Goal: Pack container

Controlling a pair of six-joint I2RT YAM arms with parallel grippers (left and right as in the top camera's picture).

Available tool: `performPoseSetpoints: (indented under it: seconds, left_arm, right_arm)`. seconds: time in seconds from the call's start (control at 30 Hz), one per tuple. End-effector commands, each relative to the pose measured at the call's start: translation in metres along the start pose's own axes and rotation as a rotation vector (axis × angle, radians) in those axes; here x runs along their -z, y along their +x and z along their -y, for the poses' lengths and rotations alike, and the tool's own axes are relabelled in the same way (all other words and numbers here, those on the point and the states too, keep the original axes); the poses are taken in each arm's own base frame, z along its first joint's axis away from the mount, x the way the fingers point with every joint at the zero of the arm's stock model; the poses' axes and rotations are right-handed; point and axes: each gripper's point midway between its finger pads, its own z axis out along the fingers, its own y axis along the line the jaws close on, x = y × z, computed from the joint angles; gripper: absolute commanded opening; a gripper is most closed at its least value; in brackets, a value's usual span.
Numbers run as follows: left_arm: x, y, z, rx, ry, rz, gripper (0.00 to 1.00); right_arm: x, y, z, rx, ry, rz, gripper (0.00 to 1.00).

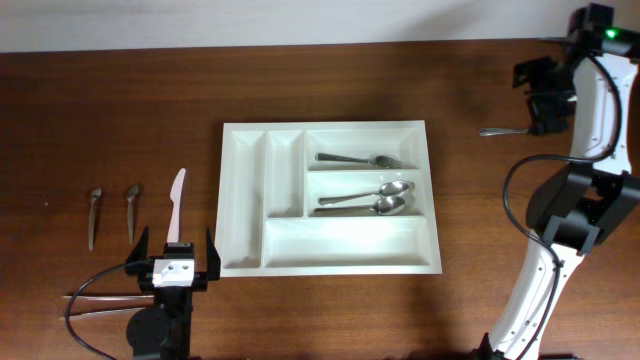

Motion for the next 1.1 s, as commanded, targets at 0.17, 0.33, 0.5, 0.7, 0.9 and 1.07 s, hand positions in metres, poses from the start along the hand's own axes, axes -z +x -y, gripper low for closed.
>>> performPoseSetpoints:
  seconds: [0.17,0.33,0.5,0.7,0.9,1.07]
  left_arm:
    - [0.0,0.001,0.0,-0.005,-0.003,-0.001,0.99]
    - [0.0,0.001,0.0,-0.005,-0.003,-0.001,0.99]
    - [0.0,0.001,0.0,-0.005,-0.003,-0.001,0.99]
    - [0.0,0.001,0.0,-0.005,-0.003,-0.001,0.99]
    - [0.0,0.001,0.0,-0.005,-0.003,-0.001,0.99]
    - [0.0,0.001,0.0,-0.005,-0.003,-0.001,0.99]
  right_arm:
    - [-0.048,-0.018,0.019,0.089,0.049,-0.069,0.99]
    - [-0.056,-0.029,0.019,0.084,0.059,-0.023,0.99]
    - [-0.059,-0.037,0.025,0.081,0.086,0.007,0.99]
    - [-0.074,-0.039,0.034,0.076,0.125,0.005,0.99]
    - [-0.088,-0.039,0.04,0.072,0.152,-0.009,1.0]
    - [-0.094,-0.043,0.047,0.071,0.179,-0.002,1.0]
